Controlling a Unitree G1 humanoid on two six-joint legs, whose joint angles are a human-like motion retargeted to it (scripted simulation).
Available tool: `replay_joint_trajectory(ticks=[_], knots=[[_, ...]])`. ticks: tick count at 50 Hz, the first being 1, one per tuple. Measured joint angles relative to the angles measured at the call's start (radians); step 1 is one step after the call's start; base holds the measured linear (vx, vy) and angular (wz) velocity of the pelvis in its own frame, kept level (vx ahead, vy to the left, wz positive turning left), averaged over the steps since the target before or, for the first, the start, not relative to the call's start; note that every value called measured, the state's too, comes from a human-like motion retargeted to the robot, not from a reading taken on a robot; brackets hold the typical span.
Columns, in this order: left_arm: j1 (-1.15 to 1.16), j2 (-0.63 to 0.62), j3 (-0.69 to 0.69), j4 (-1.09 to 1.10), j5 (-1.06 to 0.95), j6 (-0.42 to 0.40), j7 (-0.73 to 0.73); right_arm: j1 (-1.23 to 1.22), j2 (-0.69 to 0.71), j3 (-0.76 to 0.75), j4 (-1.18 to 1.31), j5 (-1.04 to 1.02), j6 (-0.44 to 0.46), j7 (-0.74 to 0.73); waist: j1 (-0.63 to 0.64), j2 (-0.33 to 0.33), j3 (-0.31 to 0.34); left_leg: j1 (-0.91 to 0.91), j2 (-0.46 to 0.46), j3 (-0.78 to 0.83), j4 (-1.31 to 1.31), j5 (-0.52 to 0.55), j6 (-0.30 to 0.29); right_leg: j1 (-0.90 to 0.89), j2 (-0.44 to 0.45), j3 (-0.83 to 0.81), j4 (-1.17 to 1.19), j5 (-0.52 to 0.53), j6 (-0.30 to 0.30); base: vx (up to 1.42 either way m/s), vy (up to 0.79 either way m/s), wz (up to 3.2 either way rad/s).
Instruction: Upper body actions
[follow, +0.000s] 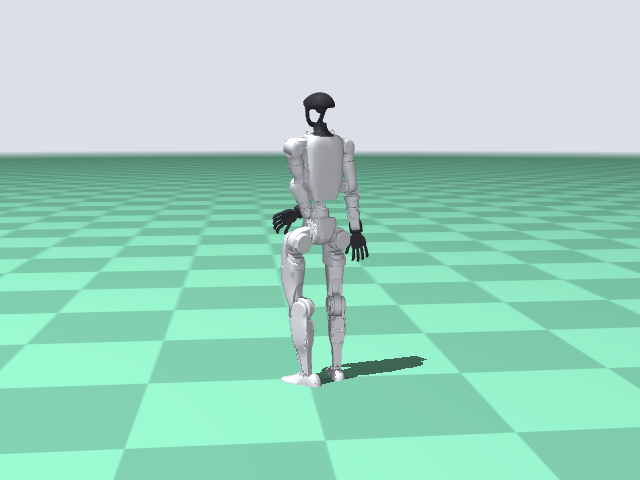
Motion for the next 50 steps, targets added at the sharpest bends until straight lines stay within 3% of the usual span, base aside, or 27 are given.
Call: replay_joint_trajectory(ticks=[12,20,25,33,40,50], knots=[[0.024,0.018,0.012,0.000,0.000,0.000,0.000,0.078,0.014,-0.120,-0.019,0.132,-0.032,-0.025,0.008,0.004,0.007,0.034,-0.007,-0.015,-0.008,-0.033,0.006,0.007,-0.020,-0.015,0.019,-0.012,0.032,0.00,-0.01,0.08],[-0.036,0.054,0.016,0.000,0.000,0.000,0.000,0.056,-0.010,-0.156,0.068,0.370,-0.047,-0.081,0.075,0.018,0.017,0.046,0.003,0.051,-0.013,-0.011,0.022,0.019,-0.006,0.047,0.026,-0.005,0.027,0.01,0.01,-0.39],[-0.141,0.107,-0.053,0.000,0.000,0.000,0.000,-0.104,0.002,-0.166,0.089,0.557,-0.079,-0.169,0.097,0.030,-0.033,0.061,0.010,0.063,-0.017,-0.011,0.021,0.027,-0.001,0.055,0.027,-0.001,0.029,0.00,0.01,-0.04],[-0.576,0.191,-0.086,-0.112,0.000,0.000,0.000,-0.475,0.079,-0.213,-0.063,0.599,-0.100,0.000,0.110,0.016,-0.133,0.062,0.012,0.065,-0.017,-0.011,0.023,0.028,0.006,0.058,0.025,-0.001,0.025,0.00,0.08,-0.01],[-0.901,0.126,-0.168,-0.271,0.000,0.000,0.000,-0.798,0.091,-0.234,-0.172,0.672,-0.087,0.080,0.099,0.004,-0.164,0.058,0.009,0.063,-0.013,-0.018,0.024,0.027,0.005,0.057,0.027,-0.008,0.025,0.04,0.05,0.01],[-1.209,0.014,-0.279,-0.583,0.000,0.000,0.000,-1.128,-0.058,-0.117,-0.118,0.887,-0.082,0.003,0.104,-0.030,-0.167,0.039,0.007,0.045,-0.009,-0.020,0.026,0.023,0.004,0.041,0.025,-0.017,0.030,0.00,0.00,0.00]])
